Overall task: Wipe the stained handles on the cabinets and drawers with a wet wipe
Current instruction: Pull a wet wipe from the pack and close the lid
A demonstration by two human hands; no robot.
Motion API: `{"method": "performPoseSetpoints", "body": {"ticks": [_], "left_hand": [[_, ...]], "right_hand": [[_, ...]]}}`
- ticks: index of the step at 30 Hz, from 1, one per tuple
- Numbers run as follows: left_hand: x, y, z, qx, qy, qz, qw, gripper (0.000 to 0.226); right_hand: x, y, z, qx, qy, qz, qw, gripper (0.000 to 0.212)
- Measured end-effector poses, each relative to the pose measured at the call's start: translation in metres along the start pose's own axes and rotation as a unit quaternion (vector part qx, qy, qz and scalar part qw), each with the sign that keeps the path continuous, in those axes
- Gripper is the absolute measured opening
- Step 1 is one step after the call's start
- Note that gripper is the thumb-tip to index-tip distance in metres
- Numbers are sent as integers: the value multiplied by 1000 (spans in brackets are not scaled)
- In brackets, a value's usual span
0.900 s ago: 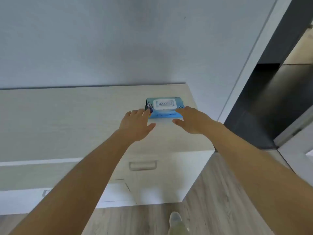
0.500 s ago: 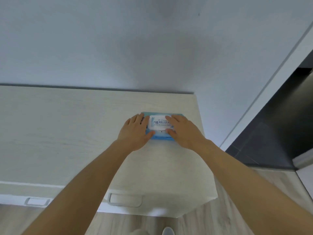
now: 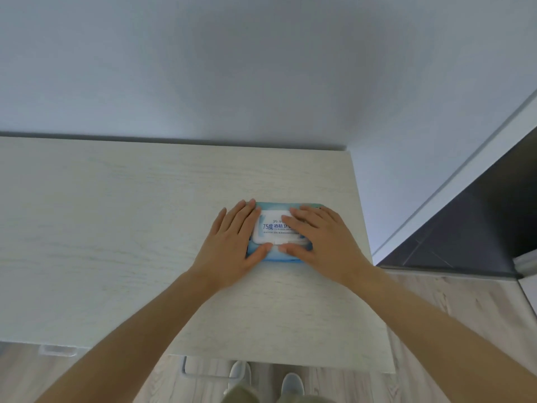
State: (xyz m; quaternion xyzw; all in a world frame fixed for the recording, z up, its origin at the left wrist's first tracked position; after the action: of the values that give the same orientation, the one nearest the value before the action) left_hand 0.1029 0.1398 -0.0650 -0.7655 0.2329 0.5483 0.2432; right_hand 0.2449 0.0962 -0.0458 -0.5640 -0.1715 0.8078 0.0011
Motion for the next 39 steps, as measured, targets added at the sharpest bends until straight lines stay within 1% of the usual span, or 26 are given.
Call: {"method": "performPoseSetpoints", "body": {"ticks": [3,6,8,10,12,13,16,17,19,21,22,23,24,26,27,28,29,31,35,37,39], "left_hand": [[0,0,-2,6,24,-8,1000,73],[3,1,-1,-5,35,-18,999,76],[5,3,0,-14,39,-23,999,79],[6,3,2,-23,49,-22,998,81],[4,3,3,-26,68,-23,997,80],[2,2,4,-25,77,-24,996,82],[-10,-8,3,12,64,-36,997,85],[-14,-12,3,24,55,-38,997,85],[-20,-19,3,39,37,-32,998,84],[-19,-25,4,52,21,-5,998,80],[-15,-27,5,51,7,14,999,81],[-11,-29,7,45,-14,34,998,83],[-7,-30,9,38,-35,56,997,86],[3,-31,13,19,-43,100,994,93],[6,-31,14,10,-36,115,993,96],[7,-30,14,5,-31,125,992,99],[8,-30,15,2,-30,131,991,102],[8,-30,14,-2,-40,135,990,105],[4,-31,10,7,-63,112,992,105],[2,-29,6,18,-54,97,994,101],[2,-27,4,20,-35,88,995,95]], "right_hand": [[-7,0,9,-16,-11,-62,998,45],[-12,4,20,-49,4,-127,991,35],[-15,5,23,-47,-9,-152,987,28],[-21,1,18,-7,-62,-162,985,23],[-28,-8,9,54,-146,-165,974,21],[-32,-14,5,74,-170,-172,967,20],[-46,-29,-8,120,-120,-223,960,18],[-47,-32,-12,134,-109,-229,958,19],[-47,-32,-15,130,-100,-231,959,18],[-47,-31,-16,106,-75,-232,964,20],[-44,-32,-18,104,-65,-219,968,22],[-38,-33,-23,118,-65,-186,973,25],[-28,-35,-29,140,-70,-134,978,28],[-2,-32,-40,178,-84,-9,980,38],[8,-27,-43,189,-94,34,977,41],[13,-23,-44,192,-102,52,975,43],[13,-19,-43,189,-107,52,975,44],[5,-12,-33,164,-90,23,982,41],[-17,5,-6,80,-35,-90,992,22],[-22,12,-1,75,-24,-113,990,17],[-22,15,-1,99,-27,-122,987,18]]}}
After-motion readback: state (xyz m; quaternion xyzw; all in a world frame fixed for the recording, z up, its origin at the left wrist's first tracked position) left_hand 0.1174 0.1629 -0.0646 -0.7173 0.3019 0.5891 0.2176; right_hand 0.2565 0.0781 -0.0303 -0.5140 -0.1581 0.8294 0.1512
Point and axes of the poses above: each hand's wrist, its own y-axis away from the middle knuckle, its own x-axis out of the palm, z = x × y, the point moved 8 cm from there along -y, towards the middle knuckle, and after that the axes turned 2 degrees about -x, right-handed, at the moved point
